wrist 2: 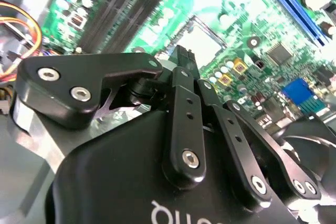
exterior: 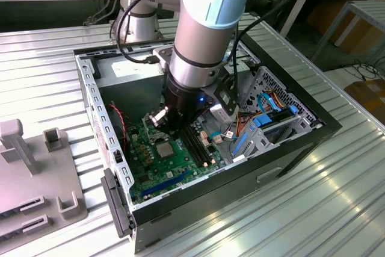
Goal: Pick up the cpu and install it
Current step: 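Close the cpu cover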
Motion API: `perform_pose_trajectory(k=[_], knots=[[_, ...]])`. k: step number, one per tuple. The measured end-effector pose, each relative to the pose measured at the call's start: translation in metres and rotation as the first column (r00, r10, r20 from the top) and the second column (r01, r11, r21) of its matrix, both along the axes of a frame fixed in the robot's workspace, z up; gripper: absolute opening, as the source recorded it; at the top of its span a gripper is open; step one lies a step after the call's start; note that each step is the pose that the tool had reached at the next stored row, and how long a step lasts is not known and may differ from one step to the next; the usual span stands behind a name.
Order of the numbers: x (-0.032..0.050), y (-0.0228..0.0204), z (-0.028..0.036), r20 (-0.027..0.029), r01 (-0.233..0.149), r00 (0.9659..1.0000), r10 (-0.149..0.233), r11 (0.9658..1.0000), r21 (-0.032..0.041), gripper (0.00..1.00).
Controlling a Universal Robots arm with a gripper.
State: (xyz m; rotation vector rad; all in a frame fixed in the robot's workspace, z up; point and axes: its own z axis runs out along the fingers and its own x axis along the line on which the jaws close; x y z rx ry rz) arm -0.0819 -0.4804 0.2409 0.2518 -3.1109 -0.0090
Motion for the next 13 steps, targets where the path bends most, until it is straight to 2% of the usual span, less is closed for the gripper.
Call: perform_pose_trajectory(k=[3, 7, 11, 13], knots=[[0.0028, 0.0007, 0.0000, -0.0005, -0.004, 1.0000, 0.004, 1.0000, 0.0086, 0.11], [0.0035, 0.0009, 0.0008, -0.0043, -0.051, 0.9987, 0.051, 0.9987, 0.0103, 0.11], [0.0038, 0.0008, 0.0014, -0.0080, -0.120, 0.9928, 0.120, 0.9928, 0.0105, 0.11], [0.0057, 0.0017, 0.0015, -0.0081, -0.132, 0.9912, 0.132, 0.9912, 0.0106, 0.11]])
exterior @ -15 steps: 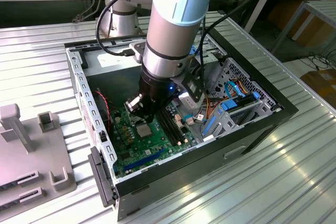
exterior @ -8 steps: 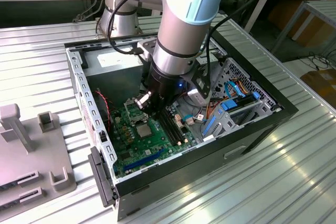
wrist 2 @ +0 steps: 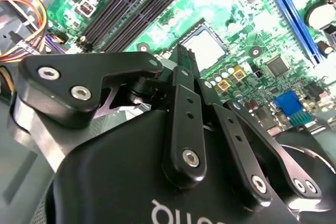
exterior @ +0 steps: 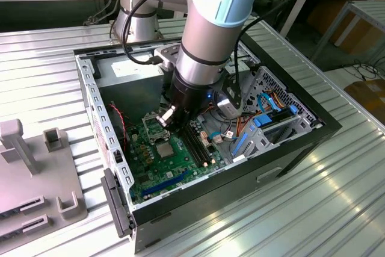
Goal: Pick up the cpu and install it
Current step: 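Close the cpu cover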
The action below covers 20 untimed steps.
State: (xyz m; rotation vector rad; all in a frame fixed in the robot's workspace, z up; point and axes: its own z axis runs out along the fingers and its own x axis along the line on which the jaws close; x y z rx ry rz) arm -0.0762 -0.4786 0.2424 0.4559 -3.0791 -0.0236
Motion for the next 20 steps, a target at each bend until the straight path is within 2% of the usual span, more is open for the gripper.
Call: perform_pose_trajectory(k=[3, 8, 12, 16, 20], knots=[[0.0042, 0.0038, 0.0000, 0.0000, -0.006, 1.0000, 0.006, 1.0000, -0.0001, 0.11], [0.0106, 0.0156, 0.0000, -0.0001, -0.013, 0.9999, 0.013, 0.9999, -0.0001, 0.11], [0.0145, 0.0225, -0.0002, -0.0001, -0.021, 0.9998, 0.021, 0.9998, 0.0001, 0.11], [0.0193, 0.0262, -0.0002, -0.0001, -0.028, 0.9996, 0.028, 0.9996, 0.0000, 0.11], [0.0201, 0.0268, -0.0003, -0.0001, -0.031, 0.9995, 0.031, 0.9995, 0.0000, 0.11]])
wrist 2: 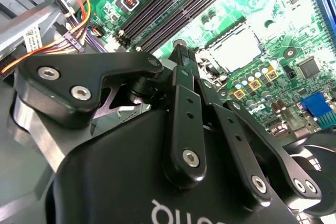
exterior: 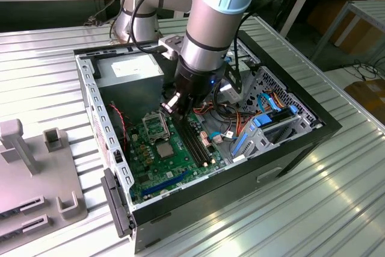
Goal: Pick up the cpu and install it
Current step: 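Close the cpu cover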
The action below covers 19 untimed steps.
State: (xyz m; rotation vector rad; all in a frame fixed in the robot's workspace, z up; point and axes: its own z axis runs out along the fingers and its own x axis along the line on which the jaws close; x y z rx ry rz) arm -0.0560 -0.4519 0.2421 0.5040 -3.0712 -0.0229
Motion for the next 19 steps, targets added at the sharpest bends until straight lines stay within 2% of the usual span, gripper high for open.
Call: perform_pose_trajectory(k=[13, 14, 16, 19], knots=[[0.0017, 0.0002, 0.0000, 0.0000, -0.007, 1.0000, 0.007, 1.0000, 0.0014, 0.11], [0.0024, 0.0003, 0.0000, 0.0001, -0.016, 0.9999, 0.016, 0.9998, 0.0150, 0.11], [0.0027, 0.0003, -0.0001, 0.0005, -0.036, 0.9994, 0.036, 0.9990, 0.0273, 0.11], [0.0026, 0.0003, -0.0016, 0.0006, -0.089, 0.9960, 0.089, 0.9955, 0.0304, 0.11]])
